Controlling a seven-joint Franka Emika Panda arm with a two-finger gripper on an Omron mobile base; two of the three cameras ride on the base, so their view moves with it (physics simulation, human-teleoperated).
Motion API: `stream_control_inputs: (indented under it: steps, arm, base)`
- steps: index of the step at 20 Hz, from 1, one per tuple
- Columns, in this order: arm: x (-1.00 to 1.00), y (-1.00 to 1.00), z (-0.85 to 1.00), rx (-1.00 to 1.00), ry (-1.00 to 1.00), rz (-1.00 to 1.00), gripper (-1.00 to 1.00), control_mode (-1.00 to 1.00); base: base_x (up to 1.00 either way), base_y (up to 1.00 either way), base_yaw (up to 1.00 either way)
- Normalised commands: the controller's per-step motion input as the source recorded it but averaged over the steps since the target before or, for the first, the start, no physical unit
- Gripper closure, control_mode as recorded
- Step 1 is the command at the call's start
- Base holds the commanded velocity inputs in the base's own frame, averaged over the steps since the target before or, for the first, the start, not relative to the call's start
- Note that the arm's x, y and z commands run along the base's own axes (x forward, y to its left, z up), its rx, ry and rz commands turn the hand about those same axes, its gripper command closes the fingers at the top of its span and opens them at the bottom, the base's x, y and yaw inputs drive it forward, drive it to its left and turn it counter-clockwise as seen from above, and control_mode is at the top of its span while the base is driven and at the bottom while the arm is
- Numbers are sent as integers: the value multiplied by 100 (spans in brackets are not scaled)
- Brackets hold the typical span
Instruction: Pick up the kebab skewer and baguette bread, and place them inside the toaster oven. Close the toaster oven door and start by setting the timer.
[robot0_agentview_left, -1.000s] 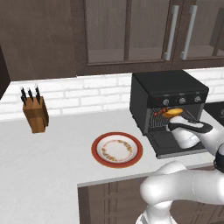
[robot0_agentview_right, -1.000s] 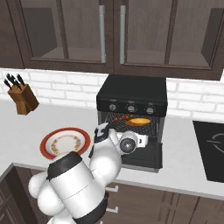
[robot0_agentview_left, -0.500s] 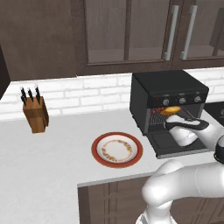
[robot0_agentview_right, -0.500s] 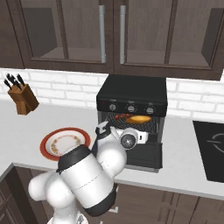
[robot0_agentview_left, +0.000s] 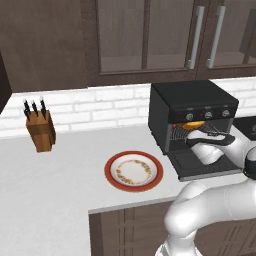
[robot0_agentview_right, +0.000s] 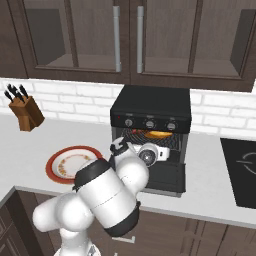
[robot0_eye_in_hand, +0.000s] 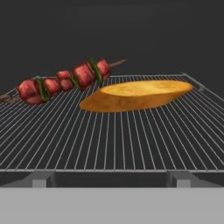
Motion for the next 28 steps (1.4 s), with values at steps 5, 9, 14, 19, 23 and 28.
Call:
stream_control_inputs:
  steps: [5, 9, 14, 19, 23, 28]
  arm:
    - [19, 0, 0, 0, 0, 0, -100, -100]
    - [16, 0, 0, 0, 0, 0, -100, -100]
    - [-7, 0, 0, 0, 0, 0, -100, -100]
    - [-76, -16, 1, -1, 0, 0, -100, -100]
    - [-84, -20, 6, 0, 0, 0, -100, -100]
    - [-63, -24, 15, 0, 4, 0, -100, -100]
  base:
    - [0, 0, 0]
    - [0, 0, 0]
    - [0, 0, 0]
    - [0, 0, 0]
    - [0, 0, 0]
    - [0, 0, 0]
